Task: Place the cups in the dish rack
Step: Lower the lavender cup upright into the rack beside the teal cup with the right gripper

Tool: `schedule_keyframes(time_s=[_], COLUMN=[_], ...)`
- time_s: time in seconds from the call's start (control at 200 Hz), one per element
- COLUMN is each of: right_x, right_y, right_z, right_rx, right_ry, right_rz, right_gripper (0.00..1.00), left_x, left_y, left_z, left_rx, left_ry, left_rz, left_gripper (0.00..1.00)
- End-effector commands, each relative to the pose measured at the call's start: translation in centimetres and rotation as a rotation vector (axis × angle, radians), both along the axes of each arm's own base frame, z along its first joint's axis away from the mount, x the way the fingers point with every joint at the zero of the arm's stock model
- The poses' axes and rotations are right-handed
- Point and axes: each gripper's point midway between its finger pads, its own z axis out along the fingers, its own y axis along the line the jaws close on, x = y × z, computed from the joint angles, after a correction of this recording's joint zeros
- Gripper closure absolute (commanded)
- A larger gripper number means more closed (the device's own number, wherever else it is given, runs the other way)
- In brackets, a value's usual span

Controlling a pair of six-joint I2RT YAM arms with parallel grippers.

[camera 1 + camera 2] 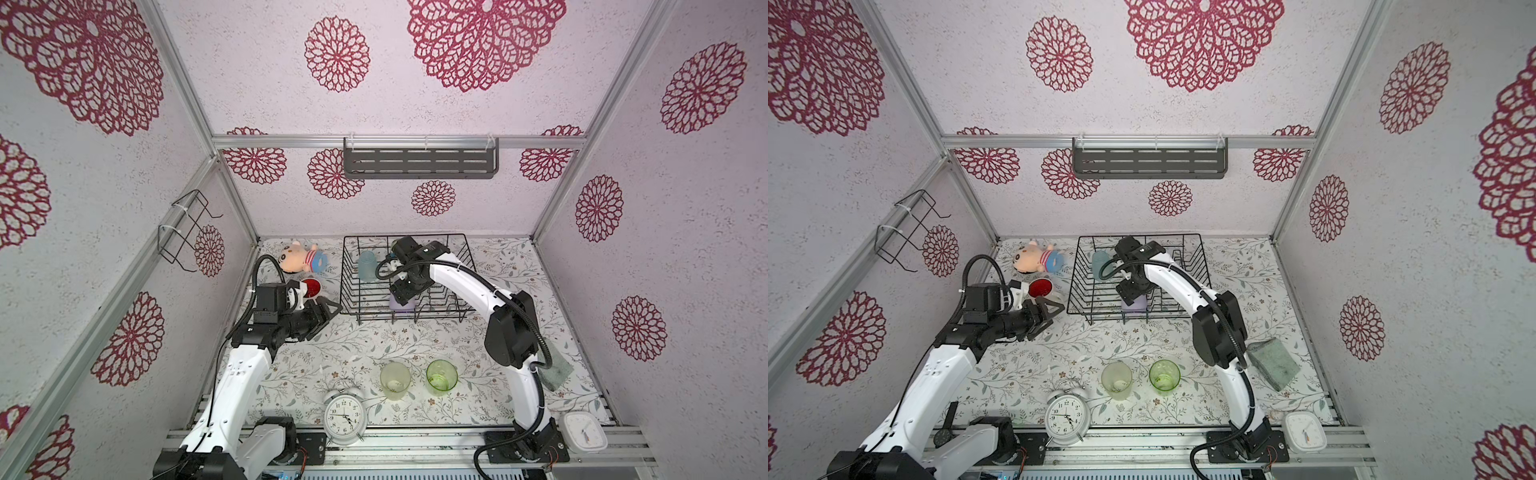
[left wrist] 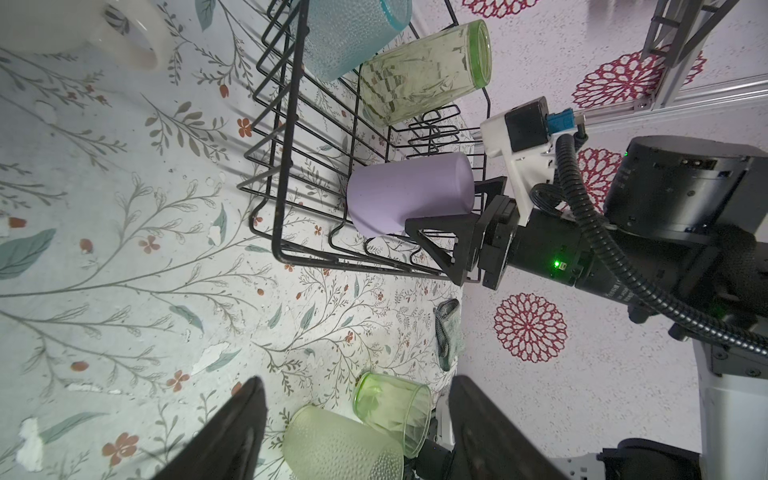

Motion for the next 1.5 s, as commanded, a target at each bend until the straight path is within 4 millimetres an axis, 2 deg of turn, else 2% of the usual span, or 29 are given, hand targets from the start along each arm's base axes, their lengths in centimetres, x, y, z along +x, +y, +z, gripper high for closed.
schedule_keyframes(time_s=[0.0,0.185,0.38,0.54,0.616,0.756,1.061,1.236,1.496], right_x=[0.4,1.1,2.1,3.1,3.1,3.2,4.8,6.2,8.0], right_y=[-0.1,0.2,0.8,0.4,0.5,0.5,0.2,0.8,1.3], right_z=[1.4,2.0,3.5,3.4,3.2,3.0,4.5,4.1,2.3], right_rx=[0.052,0.101,0.208,0.212,0.217,0.212,0.189,0.178,0.159], right_ry=[-0.001,-0.039,-0.122,-0.17,-0.168,-0.173,-0.273,-0.284,-0.253], right_rz=[-0.023,-0.048,-0.118,-0.167,-0.167,-0.174,-0.206,-0.206,-0.232], right_gripper=[0.18,0.18,0.12,0.12,0.14,0.26,0.3,0.3,0.27], left_x=[0.3,0.3,0.1,-0.1,-0.1,-0.2,-0.1,0.1,-0.2], left_y=[0.0,-0.1,-0.1,-0.1,-0.1,-0.1,0.0,-0.1,-0.1], left_z=[0.1,0.2,0.4,0.4,0.4,0.4,0.0,-0.1,-0.5], left_rx=[-0.001,-0.009,-0.011,-0.014,-0.014,-0.016,-0.019,-0.027,-0.028], left_ry=[-0.024,-0.023,-0.031,-0.032,-0.03,-0.03,-0.014,-0.006,0.003], left_rz=[-0.014,-0.016,-0.018,-0.019,-0.019,-0.017,-0.009,-0.009,-0.008], left_gripper=[0.28,0.3,0.33,0.36,0.37,0.38,0.38,0.38,0.37])
